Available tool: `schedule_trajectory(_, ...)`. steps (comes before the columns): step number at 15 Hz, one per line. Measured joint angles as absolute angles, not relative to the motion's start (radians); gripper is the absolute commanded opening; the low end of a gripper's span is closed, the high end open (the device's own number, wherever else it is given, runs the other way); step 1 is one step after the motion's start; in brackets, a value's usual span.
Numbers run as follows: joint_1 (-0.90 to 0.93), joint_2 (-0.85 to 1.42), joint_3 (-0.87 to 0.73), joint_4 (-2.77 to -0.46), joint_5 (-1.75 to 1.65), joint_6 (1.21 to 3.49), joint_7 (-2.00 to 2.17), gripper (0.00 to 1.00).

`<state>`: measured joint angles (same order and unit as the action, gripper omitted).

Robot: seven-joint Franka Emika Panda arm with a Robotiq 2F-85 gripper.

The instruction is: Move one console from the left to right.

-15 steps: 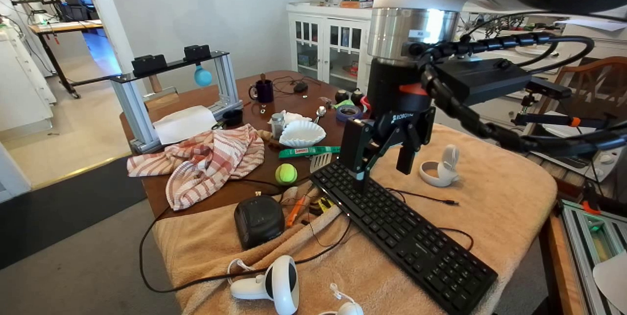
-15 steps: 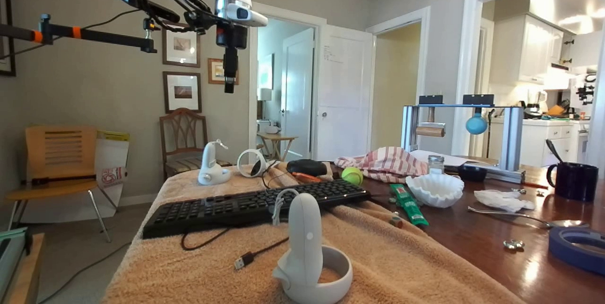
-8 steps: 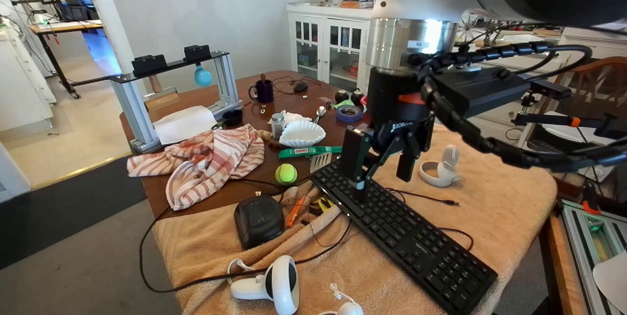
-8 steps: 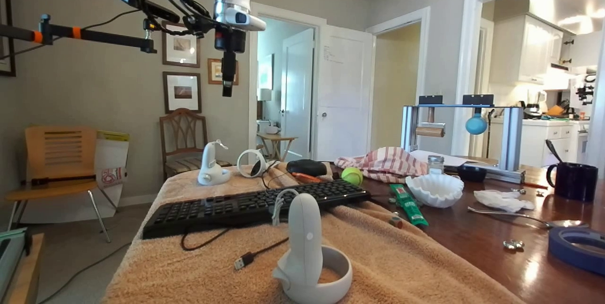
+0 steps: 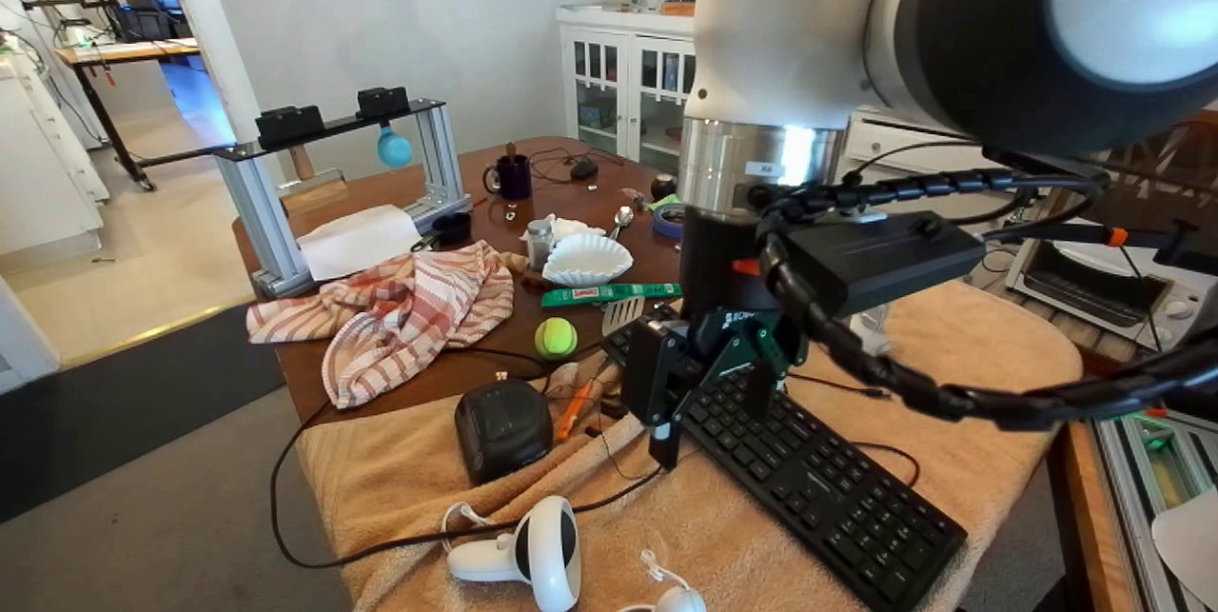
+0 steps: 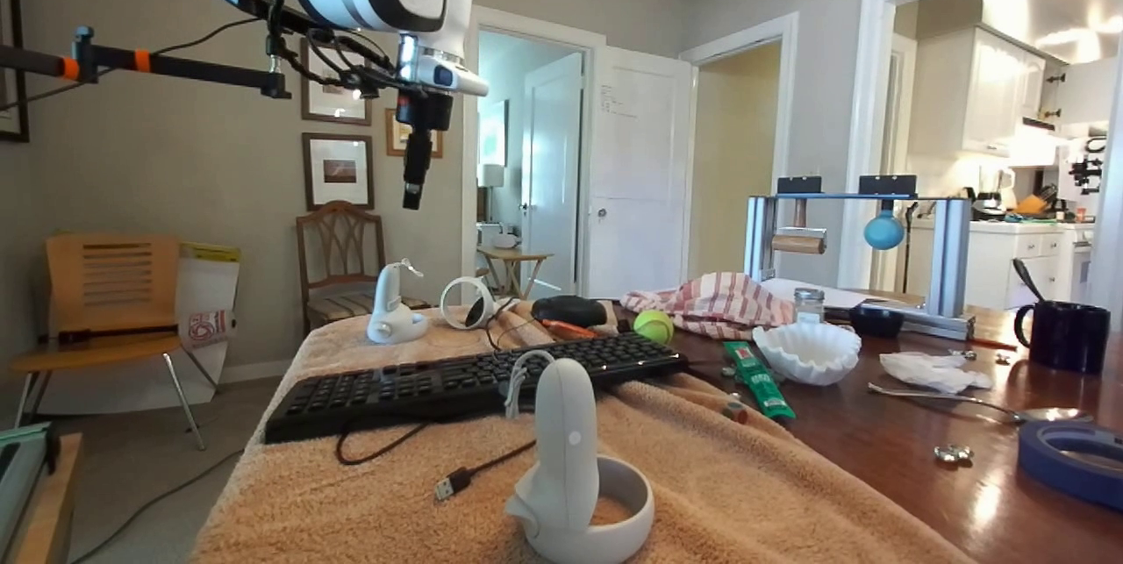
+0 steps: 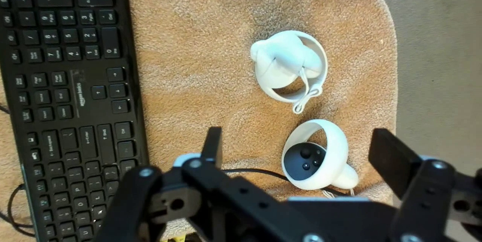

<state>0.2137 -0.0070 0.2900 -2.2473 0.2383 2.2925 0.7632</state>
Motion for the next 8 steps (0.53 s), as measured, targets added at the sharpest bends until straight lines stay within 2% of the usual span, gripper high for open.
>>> schedule_trajectory(8,0.251,0.14,0.29,-2.221,0.239,2.438,0.758,1.0)
